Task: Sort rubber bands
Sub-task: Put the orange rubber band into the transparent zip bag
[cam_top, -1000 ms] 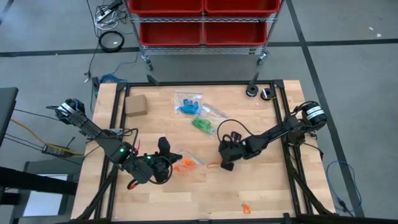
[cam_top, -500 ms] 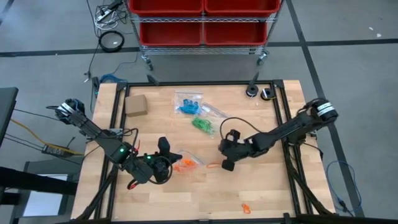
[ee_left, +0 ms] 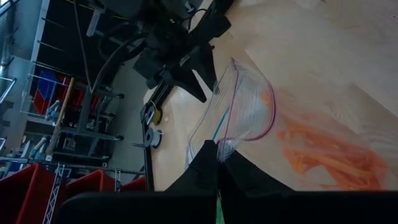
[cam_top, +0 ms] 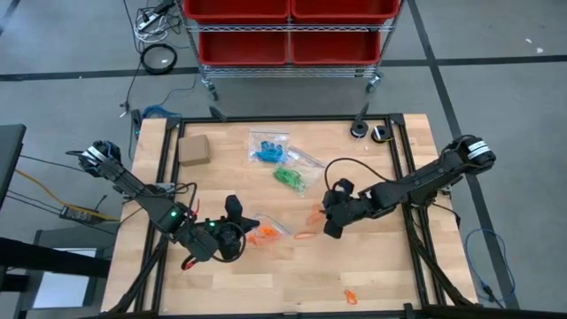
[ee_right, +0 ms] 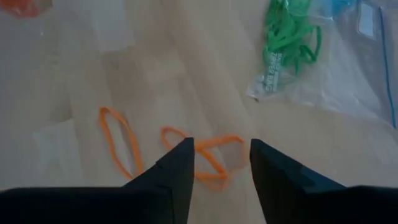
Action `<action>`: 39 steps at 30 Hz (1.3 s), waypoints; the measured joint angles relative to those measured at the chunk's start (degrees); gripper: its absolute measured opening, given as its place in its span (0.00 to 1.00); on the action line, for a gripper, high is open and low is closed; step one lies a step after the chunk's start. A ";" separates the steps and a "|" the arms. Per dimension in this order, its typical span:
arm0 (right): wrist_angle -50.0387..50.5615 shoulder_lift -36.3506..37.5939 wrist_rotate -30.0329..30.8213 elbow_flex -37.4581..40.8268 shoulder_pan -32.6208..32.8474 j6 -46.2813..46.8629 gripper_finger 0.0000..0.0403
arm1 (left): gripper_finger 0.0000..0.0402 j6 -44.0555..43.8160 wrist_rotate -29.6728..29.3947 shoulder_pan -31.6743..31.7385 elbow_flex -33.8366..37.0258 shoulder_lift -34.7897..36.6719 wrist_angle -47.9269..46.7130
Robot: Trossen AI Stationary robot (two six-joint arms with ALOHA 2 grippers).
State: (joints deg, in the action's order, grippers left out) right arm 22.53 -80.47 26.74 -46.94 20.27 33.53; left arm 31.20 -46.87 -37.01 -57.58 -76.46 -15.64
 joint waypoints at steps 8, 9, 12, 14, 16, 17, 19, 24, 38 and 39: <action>-1.36 0.00 -0.02 2.99 -0.49 0.90 0.36 | 0.01 0.02 -0.01 0.00 0.00 0.01 0.06; -3.50 0.00 -0.02 4.35 -0.84 0.94 0.36 | 0.01 0.02 0.00 0.02 0.00 0.00 0.23; -10.41 -0.15 -0.12 9.23 -1.91 1.66 0.34 | 0.01 0.00 0.06 0.01 -0.05 0.00 1.36; -15.96 -1.20 -0.41 12.33 -2.53 2.38 0.34 | 0.01 0.00 0.30 0.00 -0.07 0.02 1.29; -21.83 -3.36 -0.74 14.79 -3.01 2.16 0.34 | 0.01 0.02 0.43 0.01 -0.07 0.02 1.11; -25.01 -4.93 -1.15 15.65 -3.16 1.54 0.34 | 0.01 0.02 0.50 0.01 -0.07 0.02 1.19; -29.19 -8.83 -1.34 16.81 -3.48 0.33 0.34 | 0.01 0.02 0.53 0.06 -0.07 0.02 1.24; -30.34 -17.71 0.77 13.39 -4.33 -0.67 0.29 | 0.01 0.11 0.62 0.24 -0.07 0.02 1.53; -31.44 -4.25 7.73 9.85 0.73 -14.14 0.00 | 0.01 0.18 0.66 0.28 -0.07 0.02 1.76; -31.37 -2.74 8.53 9.35 1.16 -15.23 0.00 | 0.01 0.11 0.66 0.28 -0.07 0.02 2.11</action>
State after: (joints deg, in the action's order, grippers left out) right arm -8.83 -83.21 35.27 -37.59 21.43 18.29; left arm 31.31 -46.22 -36.73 -57.65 -76.44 -13.53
